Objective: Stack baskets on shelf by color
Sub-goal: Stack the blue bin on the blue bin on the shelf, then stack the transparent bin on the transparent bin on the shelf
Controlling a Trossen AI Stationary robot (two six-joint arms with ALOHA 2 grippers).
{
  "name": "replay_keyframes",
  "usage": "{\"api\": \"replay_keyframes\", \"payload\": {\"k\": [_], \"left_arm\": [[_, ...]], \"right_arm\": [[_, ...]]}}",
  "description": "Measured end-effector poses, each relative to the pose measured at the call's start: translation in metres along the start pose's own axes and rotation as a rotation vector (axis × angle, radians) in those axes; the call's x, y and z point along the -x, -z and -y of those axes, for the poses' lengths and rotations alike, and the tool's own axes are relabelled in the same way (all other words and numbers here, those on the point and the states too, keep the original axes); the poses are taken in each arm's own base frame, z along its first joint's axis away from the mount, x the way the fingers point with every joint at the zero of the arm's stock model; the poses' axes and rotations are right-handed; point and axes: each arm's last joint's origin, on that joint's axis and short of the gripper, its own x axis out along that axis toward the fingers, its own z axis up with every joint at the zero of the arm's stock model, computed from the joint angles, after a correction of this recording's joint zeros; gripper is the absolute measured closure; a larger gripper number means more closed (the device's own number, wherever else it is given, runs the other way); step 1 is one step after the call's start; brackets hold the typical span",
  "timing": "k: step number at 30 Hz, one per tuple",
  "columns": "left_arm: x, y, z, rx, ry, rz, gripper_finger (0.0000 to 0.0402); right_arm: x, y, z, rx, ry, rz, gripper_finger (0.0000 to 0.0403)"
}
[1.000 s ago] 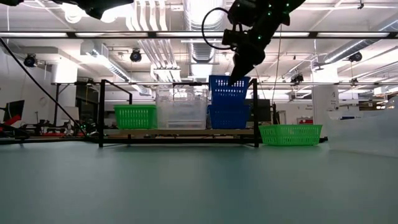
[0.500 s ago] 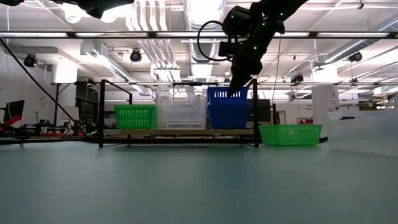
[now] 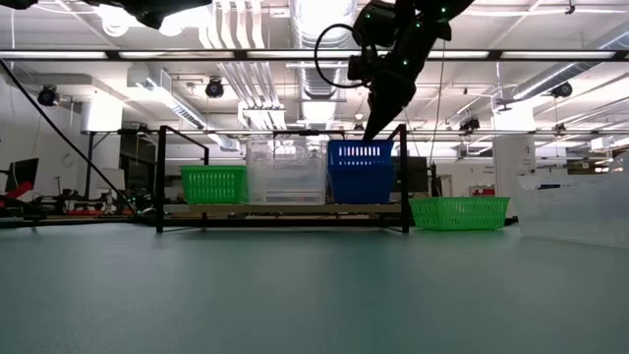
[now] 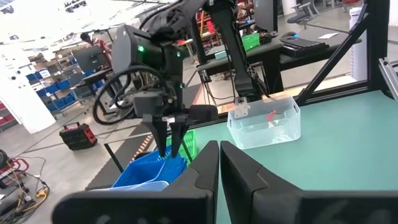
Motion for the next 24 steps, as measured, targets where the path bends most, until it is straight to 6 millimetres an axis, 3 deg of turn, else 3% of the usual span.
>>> {"api": "replay_keyframes", "payload": {"k": [6, 14, 19, 24], "left_arm": [[0.0, 0.0, 0.0, -0.007, 0.0, 0.0, 0.0402], [0.0, 0.0, 0.0, -0.008, 0.0, 0.0, 0.0402], [0.0, 0.0, 0.0, -0.008, 0.0, 0.0, 0.0402], [0.0, 0.0, 0.0, -0.008, 0.0, -0.001, 0.0402]], "right_arm": [[0.007, -0.009, -0.001, 0.005, 0.006, 0.039, 0.0314], [-0.001, -0.005, -0.003, 0.008, 0.011, 0.029, 0.0389], [-0.007, 0.0, -0.005, -0.004, -0.001, -0.001, 0.0393], [0.002, -0.003, -0.011, -0.017, -0.003, 0.025, 0.0394]]}}
